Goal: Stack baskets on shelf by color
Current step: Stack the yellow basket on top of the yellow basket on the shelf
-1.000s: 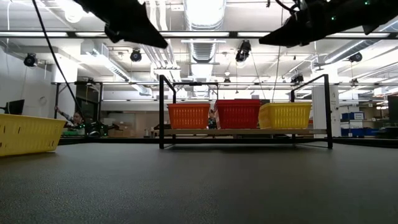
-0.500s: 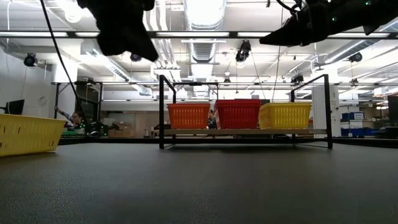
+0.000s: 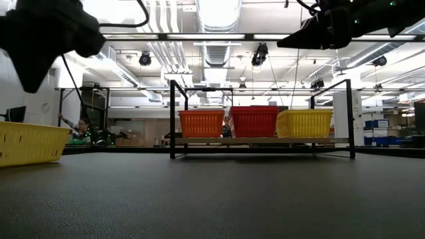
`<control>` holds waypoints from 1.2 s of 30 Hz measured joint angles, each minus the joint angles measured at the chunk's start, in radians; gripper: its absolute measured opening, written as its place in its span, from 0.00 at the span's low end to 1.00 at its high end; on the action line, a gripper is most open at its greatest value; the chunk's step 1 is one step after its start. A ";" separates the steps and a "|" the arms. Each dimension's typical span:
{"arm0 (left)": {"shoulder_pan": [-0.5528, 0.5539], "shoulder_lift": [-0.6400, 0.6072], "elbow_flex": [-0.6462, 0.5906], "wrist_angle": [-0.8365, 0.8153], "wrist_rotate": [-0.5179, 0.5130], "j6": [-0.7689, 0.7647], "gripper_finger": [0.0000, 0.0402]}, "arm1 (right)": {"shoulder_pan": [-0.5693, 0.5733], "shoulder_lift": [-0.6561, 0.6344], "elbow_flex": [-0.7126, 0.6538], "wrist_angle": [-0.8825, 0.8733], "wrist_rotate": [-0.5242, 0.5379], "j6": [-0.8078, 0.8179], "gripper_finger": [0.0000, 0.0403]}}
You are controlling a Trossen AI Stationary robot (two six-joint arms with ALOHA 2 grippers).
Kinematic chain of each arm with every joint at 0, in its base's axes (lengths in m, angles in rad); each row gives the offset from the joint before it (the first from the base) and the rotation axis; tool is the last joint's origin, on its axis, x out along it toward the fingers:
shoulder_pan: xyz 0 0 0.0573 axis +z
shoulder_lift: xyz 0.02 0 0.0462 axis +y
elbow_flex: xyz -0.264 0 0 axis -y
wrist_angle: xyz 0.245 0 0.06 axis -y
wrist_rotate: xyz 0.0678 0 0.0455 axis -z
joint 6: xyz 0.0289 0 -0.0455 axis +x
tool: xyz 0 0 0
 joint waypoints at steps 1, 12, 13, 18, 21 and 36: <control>0.005 -0.003 0.000 -0.004 -0.006 0.007 0.00 | 0.000 0.000 0.000 0.000 0.000 -0.004 0.02; 0.035 -0.002 -0.160 0.160 -0.013 0.067 0.13 | 0.000 -0.002 0.002 -0.008 0.000 -0.010 0.02; 0.044 -0.002 -0.180 0.192 -0.014 0.068 0.16 | 0.000 -0.002 0.002 -0.008 0.000 -0.010 0.02; 0.070 -0.002 -0.246 0.268 -0.014 0.040 0.32 | 0.002 -0.002 0.003 -0.020 -0.024 -0.009 0.02; 0.077 -0.002 -0.268 0.256 -0.014 0.042 0.38 | 0.002 -0.002 0.004 -0.024 -0.060 -0.020 0.02; 0.074 0.082 -0.262 0.262 -0.082 0.092 0.35 | 0.002 -0.003 0.000 -0.121 -0.099 0.164 0.02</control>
